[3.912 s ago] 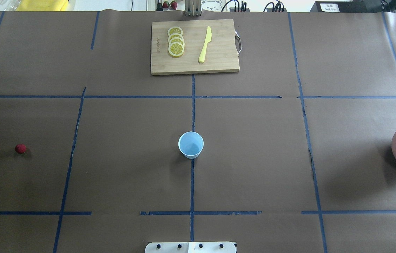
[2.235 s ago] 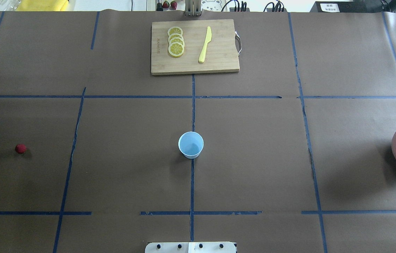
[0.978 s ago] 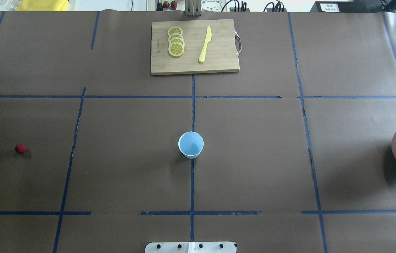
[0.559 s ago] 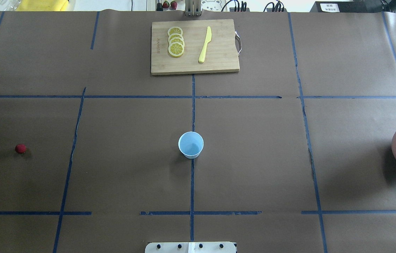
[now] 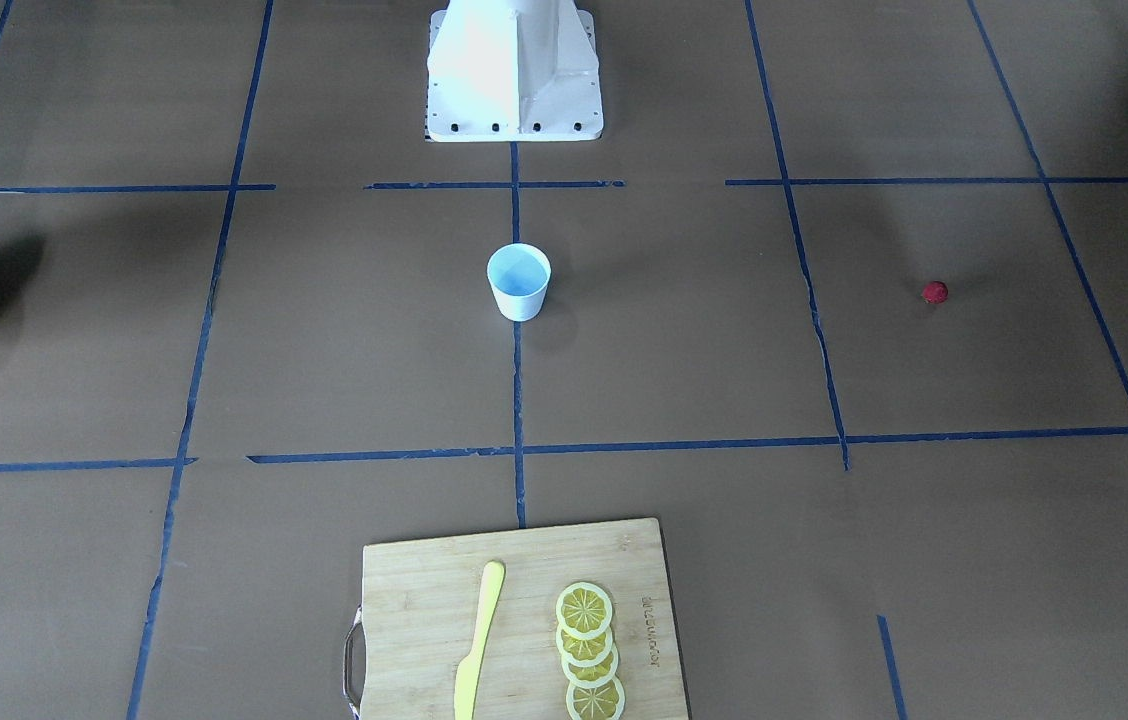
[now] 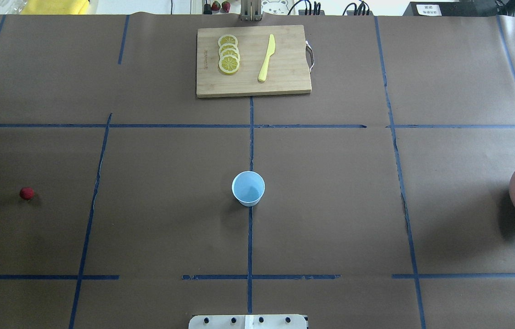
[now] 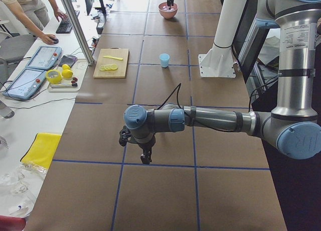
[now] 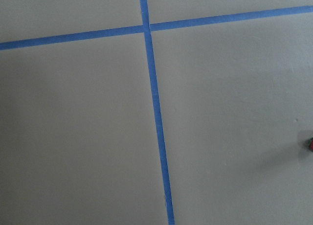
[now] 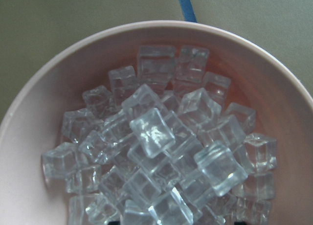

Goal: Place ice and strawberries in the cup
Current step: 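Lower the right gripper into the pink bowl and grasp an ice cube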

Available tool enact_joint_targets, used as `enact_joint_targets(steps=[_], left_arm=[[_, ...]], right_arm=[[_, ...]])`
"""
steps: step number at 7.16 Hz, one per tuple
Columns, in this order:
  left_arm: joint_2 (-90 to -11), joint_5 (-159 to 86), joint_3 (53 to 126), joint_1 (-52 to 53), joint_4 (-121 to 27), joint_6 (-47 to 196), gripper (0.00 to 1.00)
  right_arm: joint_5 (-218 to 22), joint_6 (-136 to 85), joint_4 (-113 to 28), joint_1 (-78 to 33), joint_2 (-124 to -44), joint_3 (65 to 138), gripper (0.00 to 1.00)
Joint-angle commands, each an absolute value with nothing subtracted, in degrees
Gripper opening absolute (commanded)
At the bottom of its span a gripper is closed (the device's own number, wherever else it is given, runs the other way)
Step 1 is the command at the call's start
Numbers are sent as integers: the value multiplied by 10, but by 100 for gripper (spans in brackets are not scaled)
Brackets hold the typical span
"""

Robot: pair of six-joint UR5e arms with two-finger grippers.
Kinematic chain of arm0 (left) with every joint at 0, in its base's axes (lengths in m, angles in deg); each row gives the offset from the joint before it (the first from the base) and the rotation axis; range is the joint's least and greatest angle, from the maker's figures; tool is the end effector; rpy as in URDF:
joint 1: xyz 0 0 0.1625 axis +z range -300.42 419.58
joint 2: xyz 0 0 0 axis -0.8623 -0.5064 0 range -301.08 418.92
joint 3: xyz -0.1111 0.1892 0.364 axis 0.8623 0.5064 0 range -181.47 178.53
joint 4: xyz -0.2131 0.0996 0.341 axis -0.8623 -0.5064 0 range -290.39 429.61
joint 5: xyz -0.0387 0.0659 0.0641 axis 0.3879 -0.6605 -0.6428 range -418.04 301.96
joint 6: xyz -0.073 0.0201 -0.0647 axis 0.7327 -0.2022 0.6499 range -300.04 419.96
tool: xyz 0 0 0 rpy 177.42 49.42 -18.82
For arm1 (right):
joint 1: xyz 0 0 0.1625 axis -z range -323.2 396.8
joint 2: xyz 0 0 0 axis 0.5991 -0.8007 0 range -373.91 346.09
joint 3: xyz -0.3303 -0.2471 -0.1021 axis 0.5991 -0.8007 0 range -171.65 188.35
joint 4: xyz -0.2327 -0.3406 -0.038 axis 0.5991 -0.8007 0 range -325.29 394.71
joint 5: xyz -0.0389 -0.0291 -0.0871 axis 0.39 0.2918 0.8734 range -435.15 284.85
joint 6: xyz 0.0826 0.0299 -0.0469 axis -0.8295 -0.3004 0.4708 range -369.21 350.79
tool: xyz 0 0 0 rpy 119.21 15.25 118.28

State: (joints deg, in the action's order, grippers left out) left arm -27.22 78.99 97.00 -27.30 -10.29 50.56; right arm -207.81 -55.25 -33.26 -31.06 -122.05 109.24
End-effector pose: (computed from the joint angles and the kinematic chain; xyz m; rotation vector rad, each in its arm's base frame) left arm -0.0356 -0.4578 0.6322 -0.0454 0.8248 0.1668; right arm -0.0792 -0.3692 0.6612 -0.2121 -0.7537 0.2997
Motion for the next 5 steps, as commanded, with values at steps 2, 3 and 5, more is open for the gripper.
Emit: enact_joint_targets(steps=[2, 3, 5], left_arm=[[-272, 790, 971, -273, -103, 506, 100], [-271, 790, 972, -273, -103, 506, 100], [-271, 790, 971, -273, -103, 506, 100]], right_arm=[[-2058, -561, -331, -303, -1218, 1091, 73], [-2058, -561, -331, -303, -1218, 1091, 71], [-2058, -561, -331, -303, -1218, 1091, 64]])
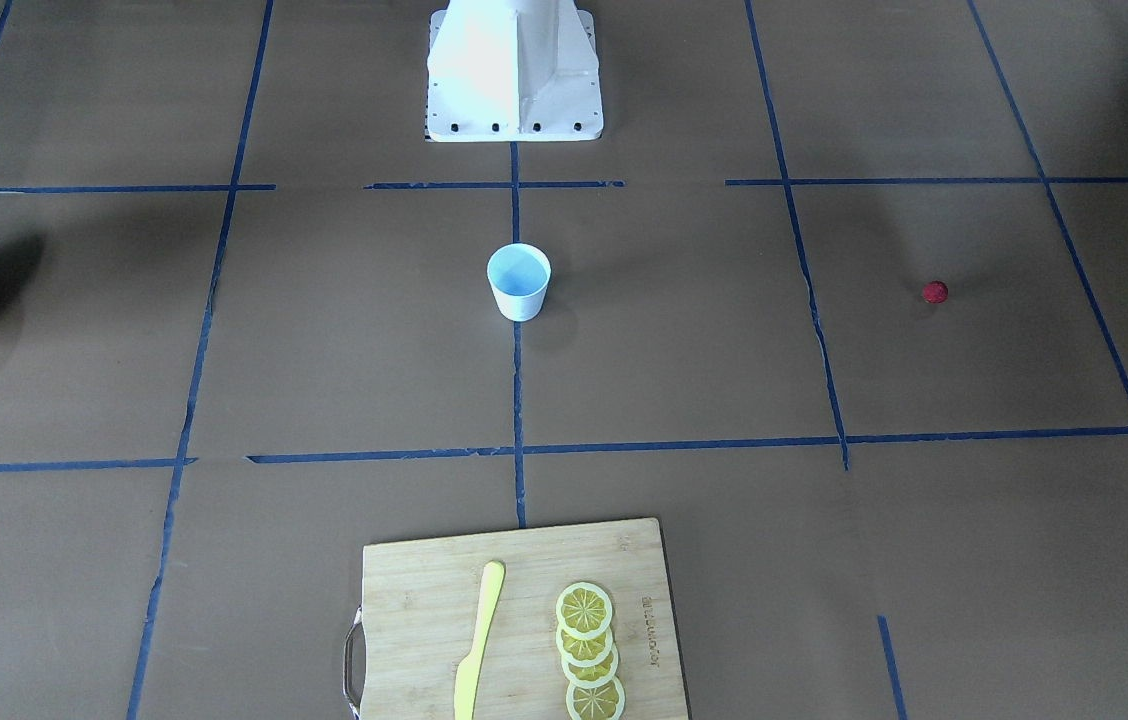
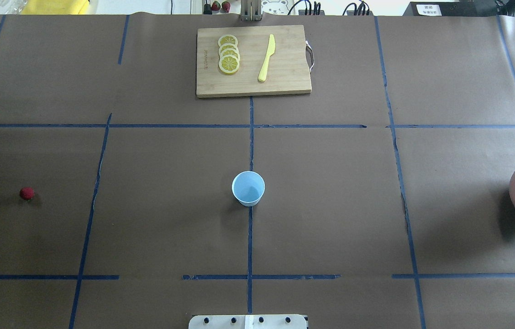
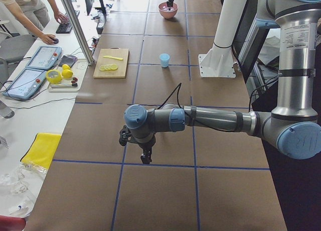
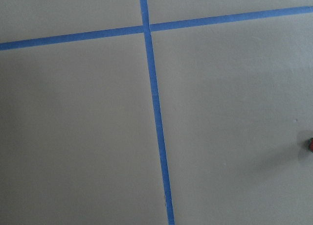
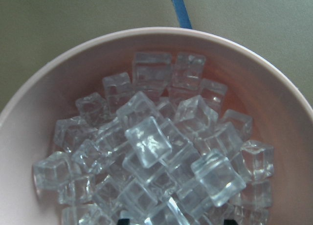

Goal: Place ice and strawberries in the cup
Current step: 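Lower the right gripper into the pink bowl and grasp an ice cube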

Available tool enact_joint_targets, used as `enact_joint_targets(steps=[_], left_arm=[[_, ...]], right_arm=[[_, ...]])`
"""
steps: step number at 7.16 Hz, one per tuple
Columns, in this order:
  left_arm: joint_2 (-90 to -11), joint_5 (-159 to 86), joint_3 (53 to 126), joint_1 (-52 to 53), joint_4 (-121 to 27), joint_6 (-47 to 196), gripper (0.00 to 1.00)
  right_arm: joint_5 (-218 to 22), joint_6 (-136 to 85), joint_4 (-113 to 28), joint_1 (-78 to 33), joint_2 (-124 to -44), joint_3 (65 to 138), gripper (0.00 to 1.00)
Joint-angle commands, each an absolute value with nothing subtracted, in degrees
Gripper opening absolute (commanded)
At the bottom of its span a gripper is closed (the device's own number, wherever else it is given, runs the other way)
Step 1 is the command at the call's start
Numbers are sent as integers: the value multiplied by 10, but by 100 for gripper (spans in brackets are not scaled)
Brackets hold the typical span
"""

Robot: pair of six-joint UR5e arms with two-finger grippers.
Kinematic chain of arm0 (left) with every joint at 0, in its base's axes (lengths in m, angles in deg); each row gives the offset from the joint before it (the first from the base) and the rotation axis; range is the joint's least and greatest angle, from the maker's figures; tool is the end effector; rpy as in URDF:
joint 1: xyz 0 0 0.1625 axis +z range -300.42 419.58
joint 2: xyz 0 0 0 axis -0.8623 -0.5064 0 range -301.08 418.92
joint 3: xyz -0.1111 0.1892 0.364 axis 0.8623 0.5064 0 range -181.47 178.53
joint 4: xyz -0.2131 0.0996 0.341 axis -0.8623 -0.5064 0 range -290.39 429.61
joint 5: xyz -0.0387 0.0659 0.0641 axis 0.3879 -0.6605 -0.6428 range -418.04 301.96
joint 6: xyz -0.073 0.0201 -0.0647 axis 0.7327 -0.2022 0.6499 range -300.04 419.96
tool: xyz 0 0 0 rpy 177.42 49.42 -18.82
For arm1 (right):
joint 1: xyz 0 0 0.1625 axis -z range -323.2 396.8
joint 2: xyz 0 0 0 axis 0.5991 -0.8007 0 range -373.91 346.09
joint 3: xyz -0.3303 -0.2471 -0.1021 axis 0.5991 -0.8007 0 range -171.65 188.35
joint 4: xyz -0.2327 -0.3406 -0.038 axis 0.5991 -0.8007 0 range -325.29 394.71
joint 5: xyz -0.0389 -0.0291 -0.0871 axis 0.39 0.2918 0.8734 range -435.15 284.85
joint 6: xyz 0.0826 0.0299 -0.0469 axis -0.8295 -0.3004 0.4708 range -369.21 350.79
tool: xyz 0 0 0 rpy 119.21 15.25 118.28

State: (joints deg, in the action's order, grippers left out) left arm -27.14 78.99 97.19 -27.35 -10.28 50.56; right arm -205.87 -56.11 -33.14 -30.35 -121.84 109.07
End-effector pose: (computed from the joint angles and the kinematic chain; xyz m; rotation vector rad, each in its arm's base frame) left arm -0.0360 -0.4572 0.6313 -0.0434 0.8247 0.1667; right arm -0.0823 -0.3712 0.6632 -0.2000 -0.7253 0.3072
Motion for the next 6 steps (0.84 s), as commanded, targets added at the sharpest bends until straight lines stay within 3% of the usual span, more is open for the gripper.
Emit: enact_joint_targets(steps=[1, 2, 5, 6], left_arm=[[-271, 790, 971, -273, -103, 506, 100], [-271, 790, 971, -273, -103, 506, 100], [-271, 790, 970, -273, -103, 505, 100], [-271, 790, 969, -273, -103, 503, 100]], right_arm=[[-2058, -561, -331, -304, -1218, 1091, 60], [-2058, -561, -331, -303, -1218, 1091, 49], [-2060, -560, -331, -303, -1213, 1092, 2], [-2061, -561, -331, -304, -1213, 1095, 0]])
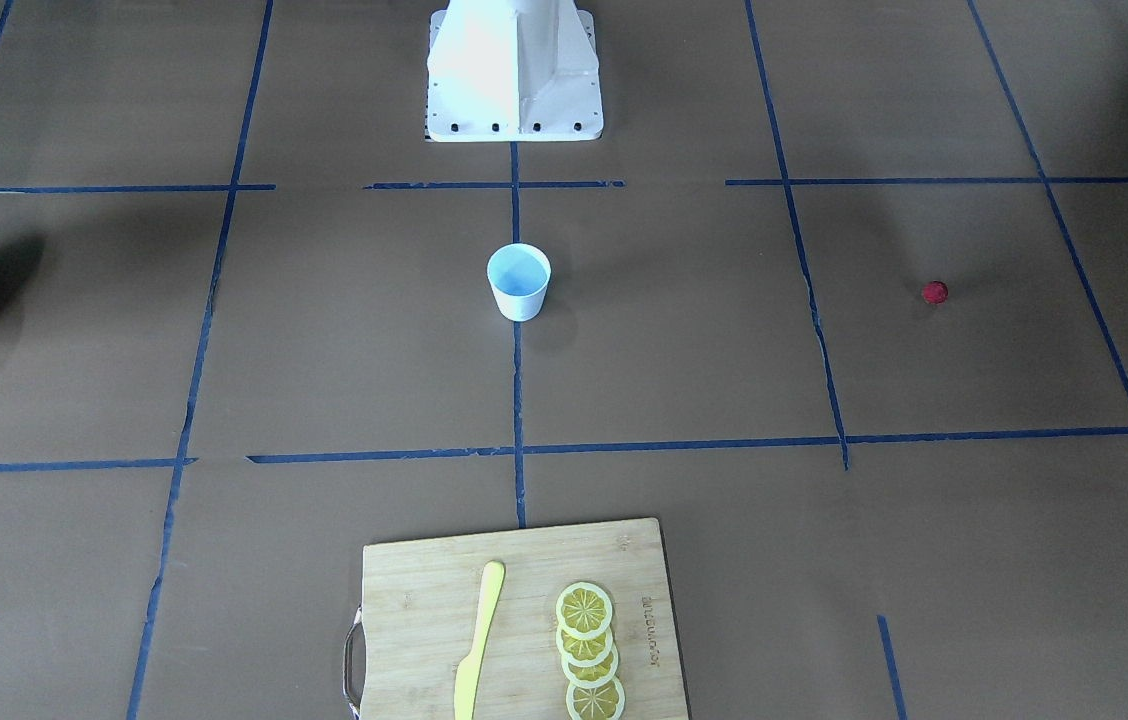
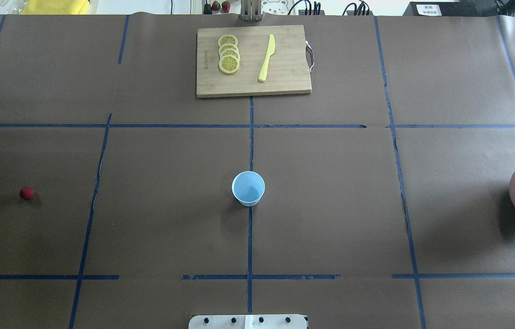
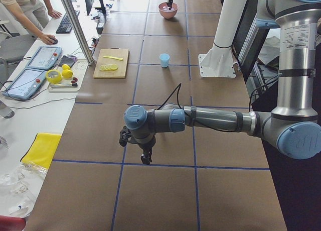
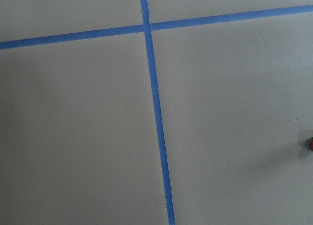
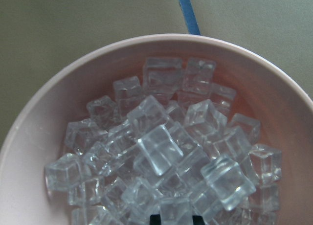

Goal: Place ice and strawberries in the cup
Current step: 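Lower the right gripper into the pink bowl and grasp an ice cube, then carry the ice cube with the right gripper over the blue cup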

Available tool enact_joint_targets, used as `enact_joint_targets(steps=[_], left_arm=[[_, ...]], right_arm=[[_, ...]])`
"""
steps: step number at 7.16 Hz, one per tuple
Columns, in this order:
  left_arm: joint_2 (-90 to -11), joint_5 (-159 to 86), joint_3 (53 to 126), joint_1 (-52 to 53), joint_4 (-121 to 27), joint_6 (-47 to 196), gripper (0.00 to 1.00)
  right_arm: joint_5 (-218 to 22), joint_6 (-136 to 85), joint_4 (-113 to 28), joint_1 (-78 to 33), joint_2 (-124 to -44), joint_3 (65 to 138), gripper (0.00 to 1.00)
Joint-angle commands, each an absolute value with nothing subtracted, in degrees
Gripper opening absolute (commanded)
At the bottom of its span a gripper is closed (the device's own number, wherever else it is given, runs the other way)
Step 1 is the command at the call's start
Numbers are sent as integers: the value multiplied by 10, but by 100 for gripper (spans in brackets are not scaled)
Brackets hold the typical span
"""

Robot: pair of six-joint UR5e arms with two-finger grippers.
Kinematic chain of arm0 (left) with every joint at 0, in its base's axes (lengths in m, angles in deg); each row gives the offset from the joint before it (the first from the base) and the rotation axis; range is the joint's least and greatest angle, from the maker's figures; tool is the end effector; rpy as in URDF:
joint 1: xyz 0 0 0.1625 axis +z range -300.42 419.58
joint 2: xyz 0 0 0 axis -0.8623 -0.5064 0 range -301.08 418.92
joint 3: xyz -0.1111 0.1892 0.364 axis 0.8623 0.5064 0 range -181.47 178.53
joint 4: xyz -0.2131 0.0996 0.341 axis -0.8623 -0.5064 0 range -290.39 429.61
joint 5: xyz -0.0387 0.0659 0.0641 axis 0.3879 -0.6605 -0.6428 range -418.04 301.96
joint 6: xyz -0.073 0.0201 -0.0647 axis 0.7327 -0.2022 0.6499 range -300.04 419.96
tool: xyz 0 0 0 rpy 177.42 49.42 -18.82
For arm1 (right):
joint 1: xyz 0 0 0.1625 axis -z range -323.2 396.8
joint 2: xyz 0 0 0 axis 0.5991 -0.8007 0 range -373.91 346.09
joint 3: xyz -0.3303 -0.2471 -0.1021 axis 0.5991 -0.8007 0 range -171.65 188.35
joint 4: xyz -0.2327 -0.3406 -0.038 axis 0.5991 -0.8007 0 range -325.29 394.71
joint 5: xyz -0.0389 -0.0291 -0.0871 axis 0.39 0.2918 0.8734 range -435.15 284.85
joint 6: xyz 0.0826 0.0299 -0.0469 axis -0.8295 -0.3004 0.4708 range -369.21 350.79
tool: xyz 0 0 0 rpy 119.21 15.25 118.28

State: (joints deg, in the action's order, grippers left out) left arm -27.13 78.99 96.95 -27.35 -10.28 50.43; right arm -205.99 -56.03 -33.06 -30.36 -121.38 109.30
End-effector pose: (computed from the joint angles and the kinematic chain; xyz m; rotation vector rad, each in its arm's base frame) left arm -0.0360 -0.4569 0.6334 -0.0465 0.8250 0.1670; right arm -0.0841 -0.3753 0.6579 -0.1898 -0.7339 0.3007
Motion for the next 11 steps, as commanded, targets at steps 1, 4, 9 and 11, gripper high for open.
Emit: enact_joint_targets(steps=[1, 4, 9, 11], left_arm=[[-271, 790, 969, -273, -103, 503, 100], [-271, 790, 969, -273, -104, 503, 100], [-271, 791, 974, -274, -110, 502, 100], [-263, 791, 996, -274, -110, 502, 100]], right_arm=[[-2061, -560, -331, -305, -1213, 1097, 0], [-2072, -563, -346, -321, -1223, 1173, 0], [-2117, -891, -415, -235, -1090, 1323, 0], [-2096, -1096, -416, -129, -956, 1319, 0]])
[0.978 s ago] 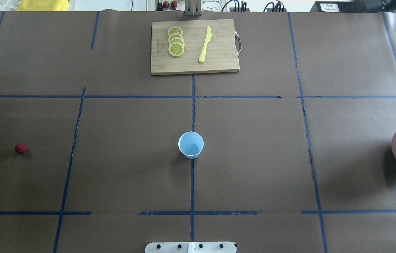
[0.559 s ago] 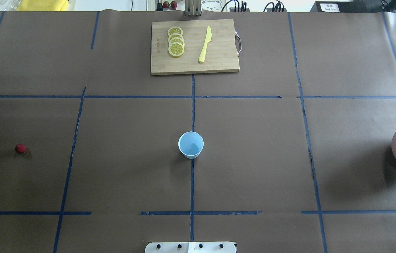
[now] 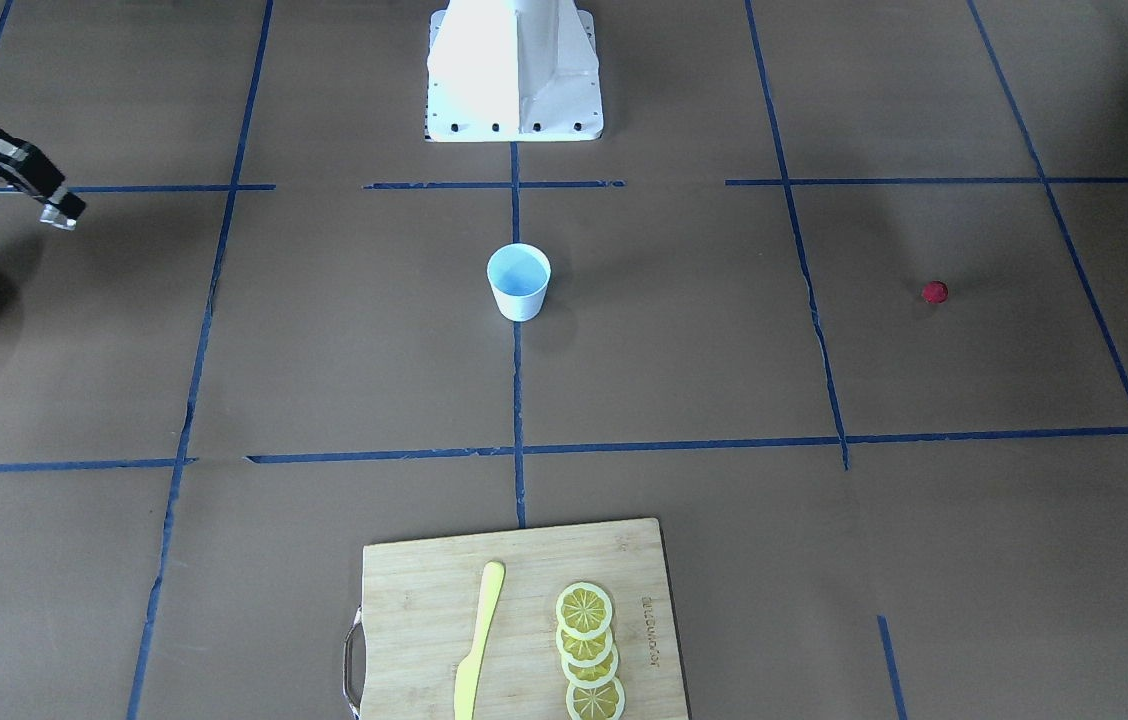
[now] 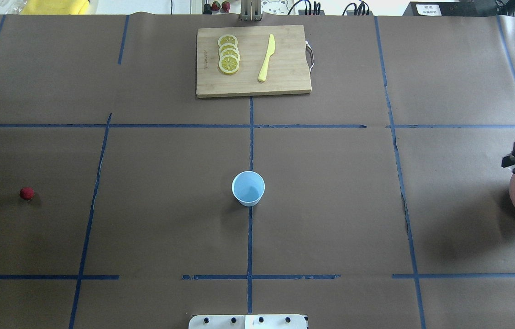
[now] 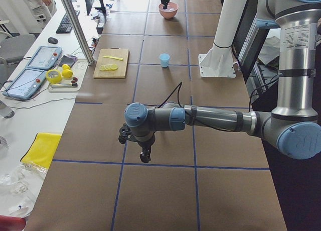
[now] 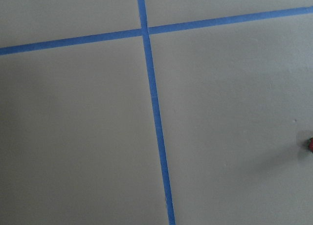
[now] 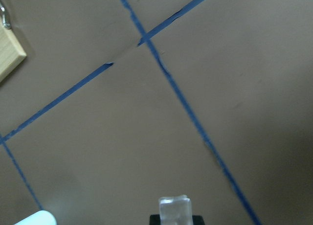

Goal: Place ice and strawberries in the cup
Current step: 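Carry the ice cube with the right gripper over the blue cup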

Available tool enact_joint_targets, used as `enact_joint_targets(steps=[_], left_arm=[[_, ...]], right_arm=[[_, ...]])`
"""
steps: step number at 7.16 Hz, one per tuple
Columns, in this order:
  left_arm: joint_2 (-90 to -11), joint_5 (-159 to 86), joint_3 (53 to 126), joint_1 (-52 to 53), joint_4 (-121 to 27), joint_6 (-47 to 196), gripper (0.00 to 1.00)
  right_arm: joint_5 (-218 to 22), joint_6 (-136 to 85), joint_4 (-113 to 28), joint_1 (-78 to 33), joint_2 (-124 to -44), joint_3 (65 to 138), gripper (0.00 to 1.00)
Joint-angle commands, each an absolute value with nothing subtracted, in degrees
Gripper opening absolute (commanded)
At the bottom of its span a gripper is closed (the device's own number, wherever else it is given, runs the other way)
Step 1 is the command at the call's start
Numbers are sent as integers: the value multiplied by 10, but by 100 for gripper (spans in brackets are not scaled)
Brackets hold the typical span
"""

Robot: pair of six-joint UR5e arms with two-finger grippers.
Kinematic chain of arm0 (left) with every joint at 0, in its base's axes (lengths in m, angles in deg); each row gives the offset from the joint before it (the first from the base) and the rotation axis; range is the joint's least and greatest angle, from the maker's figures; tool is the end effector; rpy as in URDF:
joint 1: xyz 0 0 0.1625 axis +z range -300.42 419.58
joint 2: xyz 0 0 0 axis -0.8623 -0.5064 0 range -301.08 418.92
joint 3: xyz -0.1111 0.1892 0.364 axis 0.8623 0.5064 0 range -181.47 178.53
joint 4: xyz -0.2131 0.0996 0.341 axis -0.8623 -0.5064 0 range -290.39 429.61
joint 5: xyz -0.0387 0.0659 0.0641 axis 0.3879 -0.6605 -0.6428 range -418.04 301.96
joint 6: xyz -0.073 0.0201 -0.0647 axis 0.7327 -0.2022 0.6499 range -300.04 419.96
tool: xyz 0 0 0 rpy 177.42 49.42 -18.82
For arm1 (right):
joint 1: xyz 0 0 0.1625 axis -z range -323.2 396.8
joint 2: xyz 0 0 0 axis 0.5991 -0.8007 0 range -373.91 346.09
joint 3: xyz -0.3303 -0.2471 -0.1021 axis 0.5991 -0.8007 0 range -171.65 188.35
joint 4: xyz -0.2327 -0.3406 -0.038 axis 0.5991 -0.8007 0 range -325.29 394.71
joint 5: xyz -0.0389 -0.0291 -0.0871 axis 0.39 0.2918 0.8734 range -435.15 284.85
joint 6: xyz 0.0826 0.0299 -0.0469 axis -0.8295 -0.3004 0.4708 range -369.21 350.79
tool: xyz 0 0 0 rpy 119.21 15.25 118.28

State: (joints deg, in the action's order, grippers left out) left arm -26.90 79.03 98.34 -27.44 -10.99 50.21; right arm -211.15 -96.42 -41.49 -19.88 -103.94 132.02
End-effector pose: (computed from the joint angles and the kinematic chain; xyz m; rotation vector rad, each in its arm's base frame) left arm -0.0367 -0.4570 0.6222 -0.0135 0.8246 0.1826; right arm -0.1927 -0.4054 0.3435 -0.2702 -1.0615 0.5143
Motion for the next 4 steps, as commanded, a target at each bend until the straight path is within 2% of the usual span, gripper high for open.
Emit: enact_joint_targets(steps=[1, 3, 4], left_arm=[[-260, 790, 1006, -274, -109, 502, 100], [-259, 790, 1007, -274, -111, 502, 100], [-259, 790, 1013, -274, -109, 502, 100]], right_arm=[[-2024, -1183, -421, -48, -879, 1302, 0], [-1958, -1252, -443, 38, -754, 1228, 0], [-1906, -1262, -444, 71, -720, 1191, 0]])
